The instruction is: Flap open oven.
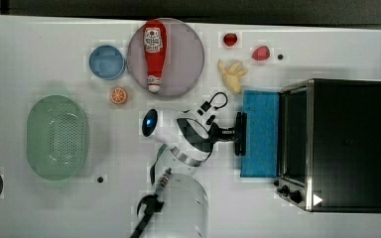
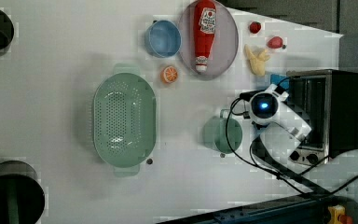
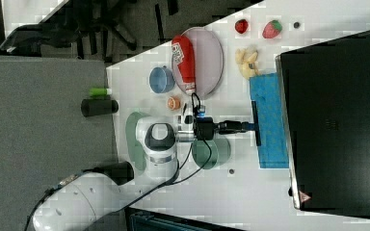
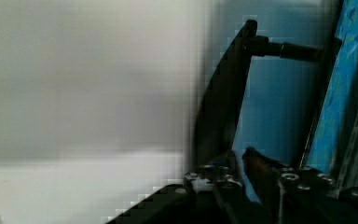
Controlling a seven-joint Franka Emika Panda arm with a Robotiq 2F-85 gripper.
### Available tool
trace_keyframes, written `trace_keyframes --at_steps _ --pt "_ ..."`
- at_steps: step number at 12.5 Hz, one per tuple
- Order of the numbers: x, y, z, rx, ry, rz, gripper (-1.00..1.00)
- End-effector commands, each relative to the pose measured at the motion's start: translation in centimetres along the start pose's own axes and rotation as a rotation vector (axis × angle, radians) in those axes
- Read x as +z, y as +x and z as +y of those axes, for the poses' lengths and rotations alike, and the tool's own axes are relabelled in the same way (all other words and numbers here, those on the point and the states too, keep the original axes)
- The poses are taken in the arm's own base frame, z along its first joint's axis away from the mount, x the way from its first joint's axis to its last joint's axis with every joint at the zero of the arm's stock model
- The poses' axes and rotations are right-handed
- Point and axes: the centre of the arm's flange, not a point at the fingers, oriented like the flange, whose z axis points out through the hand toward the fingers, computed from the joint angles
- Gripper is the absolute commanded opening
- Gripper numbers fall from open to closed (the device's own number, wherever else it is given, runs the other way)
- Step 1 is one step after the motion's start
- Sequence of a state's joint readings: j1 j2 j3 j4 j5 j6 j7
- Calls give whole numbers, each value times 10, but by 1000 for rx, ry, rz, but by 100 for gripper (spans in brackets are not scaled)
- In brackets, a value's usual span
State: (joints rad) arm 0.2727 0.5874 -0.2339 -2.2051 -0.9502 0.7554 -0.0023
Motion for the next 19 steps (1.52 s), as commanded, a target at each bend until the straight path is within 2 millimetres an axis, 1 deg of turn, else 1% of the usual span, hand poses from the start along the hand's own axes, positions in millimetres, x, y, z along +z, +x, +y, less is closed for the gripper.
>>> trace_keyframes --at_steps 1,2,3,5,7,8,10,13,15,19 --pt "-5 15 1 116 -48 29 -65" --pt "-1 18 -5 106 -55 27 -65" --pt "-1 20 -5 105 -69 23 -65" --pt "-8 24 -5 110 -64 39 -65" --pt "-25 33 3 145 -15 79 -65" --pt "-38 37 12 182 20 96 -65" --pt "-73 44 41 302 107 108 -65" --pt "-130 46 96 531 284 91 -65" --pt "-163 39 132 686 425 38 -65" --pt "-223 12 195 875 648 -52 -65"
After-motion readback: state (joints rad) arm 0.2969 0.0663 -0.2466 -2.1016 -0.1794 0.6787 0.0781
